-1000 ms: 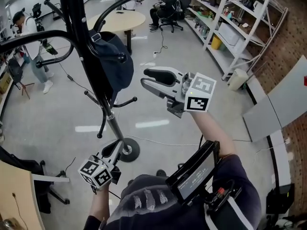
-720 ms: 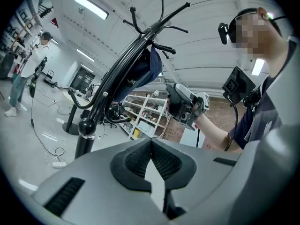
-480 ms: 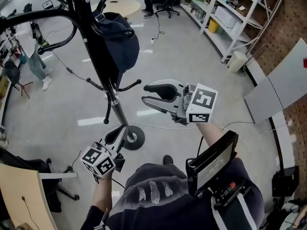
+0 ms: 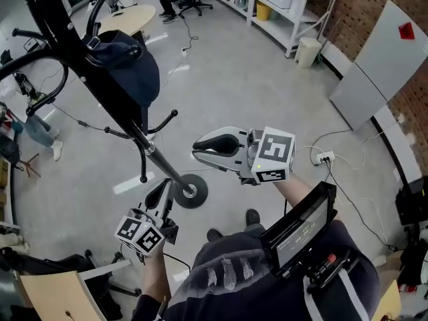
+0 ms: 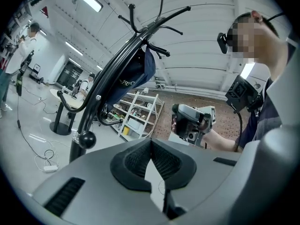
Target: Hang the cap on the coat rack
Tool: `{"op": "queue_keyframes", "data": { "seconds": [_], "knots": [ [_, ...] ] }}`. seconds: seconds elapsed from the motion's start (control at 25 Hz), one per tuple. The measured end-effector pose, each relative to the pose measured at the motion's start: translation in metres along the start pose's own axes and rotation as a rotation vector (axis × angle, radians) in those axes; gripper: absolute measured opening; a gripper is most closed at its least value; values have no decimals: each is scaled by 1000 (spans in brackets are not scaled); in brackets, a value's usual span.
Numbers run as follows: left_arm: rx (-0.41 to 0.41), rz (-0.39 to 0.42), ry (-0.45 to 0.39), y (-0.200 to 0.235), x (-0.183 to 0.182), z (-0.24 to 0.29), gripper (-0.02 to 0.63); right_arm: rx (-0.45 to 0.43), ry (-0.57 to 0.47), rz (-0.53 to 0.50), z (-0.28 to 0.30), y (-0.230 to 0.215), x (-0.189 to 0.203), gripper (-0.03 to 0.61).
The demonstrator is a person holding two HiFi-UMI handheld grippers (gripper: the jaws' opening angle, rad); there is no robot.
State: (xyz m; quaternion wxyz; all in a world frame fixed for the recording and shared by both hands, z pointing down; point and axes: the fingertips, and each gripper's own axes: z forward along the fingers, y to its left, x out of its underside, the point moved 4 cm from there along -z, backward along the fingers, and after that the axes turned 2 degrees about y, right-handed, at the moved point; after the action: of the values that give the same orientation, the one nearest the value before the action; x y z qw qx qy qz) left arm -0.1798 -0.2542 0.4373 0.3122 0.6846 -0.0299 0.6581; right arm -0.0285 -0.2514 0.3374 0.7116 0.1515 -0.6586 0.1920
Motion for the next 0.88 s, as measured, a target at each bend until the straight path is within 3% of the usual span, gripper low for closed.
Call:
{"op": "queue_keyframes", "data": {
  "seconds": [0.24,0.56,0.88],
  "knots": [
    [11,28,20,-32,3,17,6,-94,-66,67,-37,18,3,20],
    [-23,15,12,-104,33,59,6,-118,27,35,-114,40,37,5],
    [-86,20,46,-173,60,120,6,-207,-54,106,-206,29,51,5]
  ]
}}
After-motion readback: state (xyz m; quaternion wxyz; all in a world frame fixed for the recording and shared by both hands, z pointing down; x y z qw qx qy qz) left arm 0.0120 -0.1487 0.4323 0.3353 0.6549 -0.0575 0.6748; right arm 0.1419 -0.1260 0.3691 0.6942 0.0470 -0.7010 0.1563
